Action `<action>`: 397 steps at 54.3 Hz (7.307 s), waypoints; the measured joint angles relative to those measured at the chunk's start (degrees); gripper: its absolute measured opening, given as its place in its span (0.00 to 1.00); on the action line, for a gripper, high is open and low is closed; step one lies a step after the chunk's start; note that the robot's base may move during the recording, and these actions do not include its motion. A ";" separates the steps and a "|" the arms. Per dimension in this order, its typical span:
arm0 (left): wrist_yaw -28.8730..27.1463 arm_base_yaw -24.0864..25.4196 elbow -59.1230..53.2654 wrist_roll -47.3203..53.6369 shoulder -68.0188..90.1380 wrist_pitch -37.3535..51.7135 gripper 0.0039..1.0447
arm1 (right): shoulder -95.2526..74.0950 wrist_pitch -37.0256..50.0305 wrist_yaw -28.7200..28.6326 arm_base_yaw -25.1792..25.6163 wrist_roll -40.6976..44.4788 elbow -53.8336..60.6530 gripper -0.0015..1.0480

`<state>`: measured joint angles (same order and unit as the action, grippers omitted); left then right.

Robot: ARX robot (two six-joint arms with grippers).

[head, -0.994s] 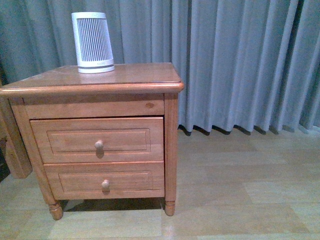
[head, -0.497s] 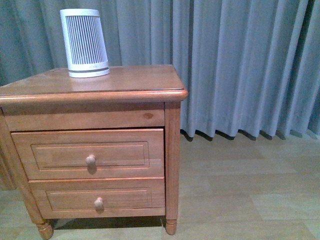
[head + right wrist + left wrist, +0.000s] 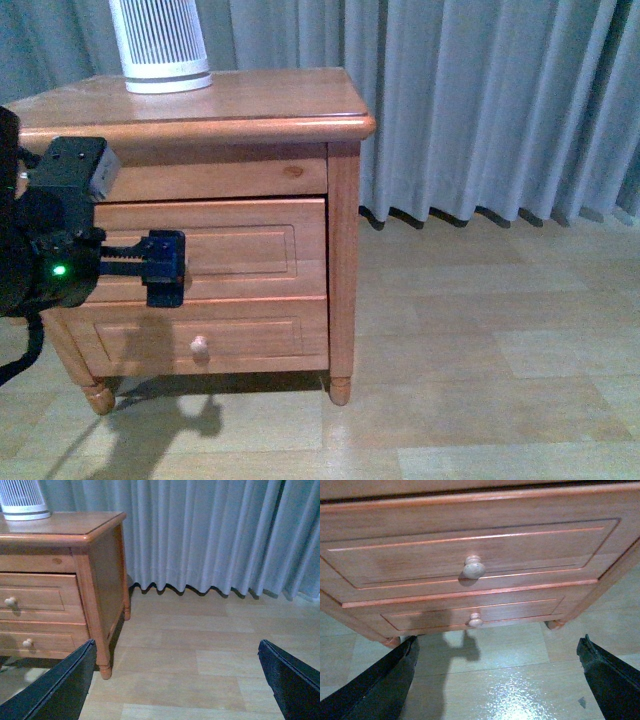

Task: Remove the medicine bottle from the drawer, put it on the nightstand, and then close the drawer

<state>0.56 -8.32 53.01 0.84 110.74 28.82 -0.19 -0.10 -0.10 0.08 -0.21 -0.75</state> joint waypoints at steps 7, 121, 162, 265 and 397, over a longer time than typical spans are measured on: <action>-0.07 -0.11 6.34 -2.08 8.07 0.87 0.94 | 0.00 0.00 -0.02 0.00 0.02 0.00 0.93; 1.20 1.99 5.66 -1.86 20.06 17.99 0.24 | 0.00 0.00 -0.02 0.00 0.00 0.00 0.93; -0.28 -1.55 -32.61 -5.51 14.97 48.13 0.31 | 0.00 0.00 0.00 0.00 0.00 0.00 0.93; -0.72 8.11 -50.38 -1.31 -99.56 -20.06 0.02 | 0.02 0.00 -0.31 0.00 0.02 0.00 0.93; -0.57 8.11 -52.48 -1.16 -110.38 -28.81 0.94 | -106.25 3.65 -9.97 -13.18 2.21 -81.05 0.27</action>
<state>-0.01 -0.21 0.54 -0.32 0.36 0.01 -106.43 3.55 -10.07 -13.10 2.00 -81.80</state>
